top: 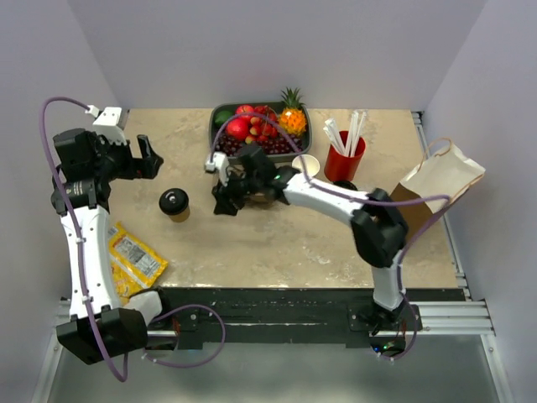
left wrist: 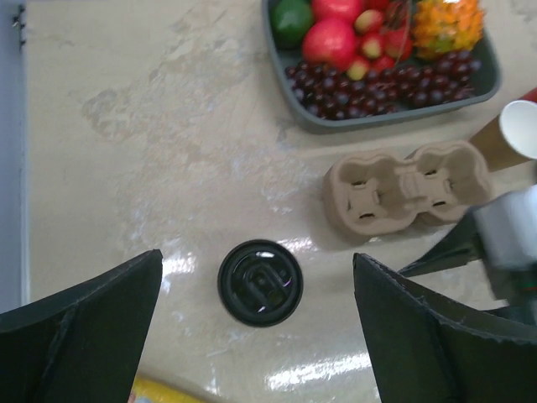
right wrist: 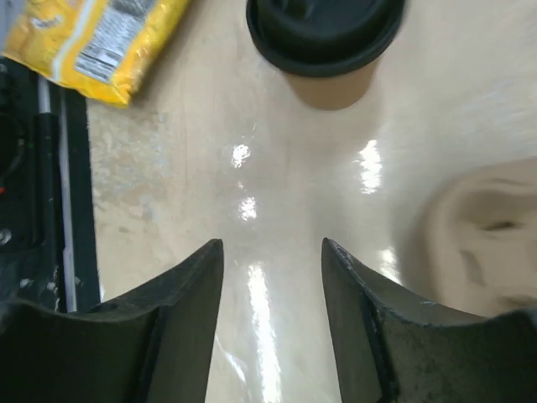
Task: Pack the takeout coffee
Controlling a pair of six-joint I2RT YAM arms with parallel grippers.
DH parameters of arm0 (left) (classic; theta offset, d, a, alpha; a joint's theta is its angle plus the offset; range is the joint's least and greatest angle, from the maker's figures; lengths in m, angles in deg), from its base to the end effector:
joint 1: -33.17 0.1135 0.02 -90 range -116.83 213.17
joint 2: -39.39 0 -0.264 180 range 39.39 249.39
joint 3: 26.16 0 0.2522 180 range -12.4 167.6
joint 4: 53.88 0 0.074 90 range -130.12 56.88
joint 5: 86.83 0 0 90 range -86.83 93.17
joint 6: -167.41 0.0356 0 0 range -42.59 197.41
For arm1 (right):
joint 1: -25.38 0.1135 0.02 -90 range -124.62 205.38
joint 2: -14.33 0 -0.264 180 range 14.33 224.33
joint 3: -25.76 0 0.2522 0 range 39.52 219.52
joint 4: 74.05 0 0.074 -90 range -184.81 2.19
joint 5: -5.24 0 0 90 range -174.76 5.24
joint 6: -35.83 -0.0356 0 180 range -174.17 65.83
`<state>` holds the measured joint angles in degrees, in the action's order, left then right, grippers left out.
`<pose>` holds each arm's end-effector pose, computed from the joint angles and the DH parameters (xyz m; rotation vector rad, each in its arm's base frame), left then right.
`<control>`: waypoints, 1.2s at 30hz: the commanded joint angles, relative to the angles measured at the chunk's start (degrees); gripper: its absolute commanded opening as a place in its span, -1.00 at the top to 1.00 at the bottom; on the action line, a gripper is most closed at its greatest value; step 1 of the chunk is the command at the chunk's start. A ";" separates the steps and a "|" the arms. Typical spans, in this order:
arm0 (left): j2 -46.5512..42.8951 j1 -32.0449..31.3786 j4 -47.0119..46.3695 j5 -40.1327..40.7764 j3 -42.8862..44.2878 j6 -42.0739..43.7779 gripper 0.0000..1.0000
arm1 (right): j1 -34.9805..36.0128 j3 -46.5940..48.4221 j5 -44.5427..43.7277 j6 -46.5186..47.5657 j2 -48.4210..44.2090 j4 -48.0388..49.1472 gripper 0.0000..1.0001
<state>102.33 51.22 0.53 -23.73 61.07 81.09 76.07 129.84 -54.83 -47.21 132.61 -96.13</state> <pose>0.2153 0.0532 0.3993 0.0235 2.0442 -0.2558 0.2866 0.3781 0.2221 -1.3613 1.8374 0.9895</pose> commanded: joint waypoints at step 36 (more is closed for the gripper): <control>9.05 -10.31 -19.37 -15.20 -0.35 -1.57 -0.89 | -25.91 2.93 -14.46 42.61 -6.13 -32.55 0.71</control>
<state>112.93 41.45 -16.52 -37.59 59.41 78.58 50.11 131.83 -68.84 -5.93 127.65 -127.84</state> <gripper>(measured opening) 0.948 0.189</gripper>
